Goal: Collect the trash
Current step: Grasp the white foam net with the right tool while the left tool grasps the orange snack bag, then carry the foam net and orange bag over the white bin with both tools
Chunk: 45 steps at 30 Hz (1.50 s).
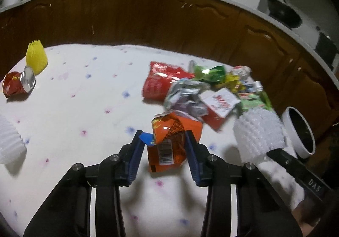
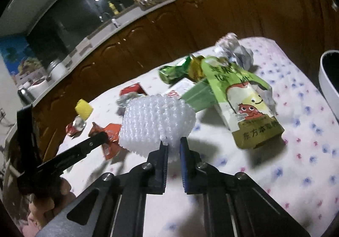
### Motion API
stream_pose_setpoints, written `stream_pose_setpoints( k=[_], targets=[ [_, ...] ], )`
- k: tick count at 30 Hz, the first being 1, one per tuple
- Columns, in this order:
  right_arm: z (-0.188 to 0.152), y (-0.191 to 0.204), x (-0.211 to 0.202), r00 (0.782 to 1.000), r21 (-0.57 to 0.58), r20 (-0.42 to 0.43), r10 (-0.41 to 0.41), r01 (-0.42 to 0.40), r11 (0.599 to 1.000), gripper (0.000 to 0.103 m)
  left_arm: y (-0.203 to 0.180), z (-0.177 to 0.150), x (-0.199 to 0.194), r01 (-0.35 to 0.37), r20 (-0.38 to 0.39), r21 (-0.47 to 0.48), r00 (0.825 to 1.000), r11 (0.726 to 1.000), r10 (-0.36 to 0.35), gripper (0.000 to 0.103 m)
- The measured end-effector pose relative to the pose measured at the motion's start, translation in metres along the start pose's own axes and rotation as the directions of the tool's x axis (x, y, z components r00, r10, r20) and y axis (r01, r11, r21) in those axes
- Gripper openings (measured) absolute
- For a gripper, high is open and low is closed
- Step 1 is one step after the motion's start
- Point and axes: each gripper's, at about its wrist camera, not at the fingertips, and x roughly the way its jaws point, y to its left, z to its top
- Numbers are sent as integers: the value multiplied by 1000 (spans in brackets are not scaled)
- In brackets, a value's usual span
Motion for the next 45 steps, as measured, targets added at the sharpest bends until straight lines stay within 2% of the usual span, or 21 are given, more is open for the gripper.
stream_pose_setpoints(
  k=[8,15,18,27,33,39,45],
  targets=[
    [-6,-10,-52,998,-3,54,-24,24,1000,10,-44,-5,-33,108,26,65,994,992,-110,36],
    [-9,-39,-98,988,39,119,-98,94,995,10,-93,-8,-45,193,27,132,980,972,-198,36],
    [-12,-53,-111,983,65,133,-127,119,991,10,-114,-9,-46,225,18,161,973,961,-230,31],
    [-13,-101,-149,959,145,177,-220,196,970,10,-172,-12,-42,297,-15,236,953,925,-302,30],
    [-3,-140,-169,931,191,195,-308,272,943,11,-217,-6,-32,328,-28,301,942,895,-335,30],
    [11,-174,-177,910,214,174,-376,338,917,11,-268,5,-11,341,-52,360,937,869,-346,30],
    [31,-201,-177,901,195,138,-412,383,903,11,-314,13,13,357,-81,395,931,846,-355,30]
  ],
)
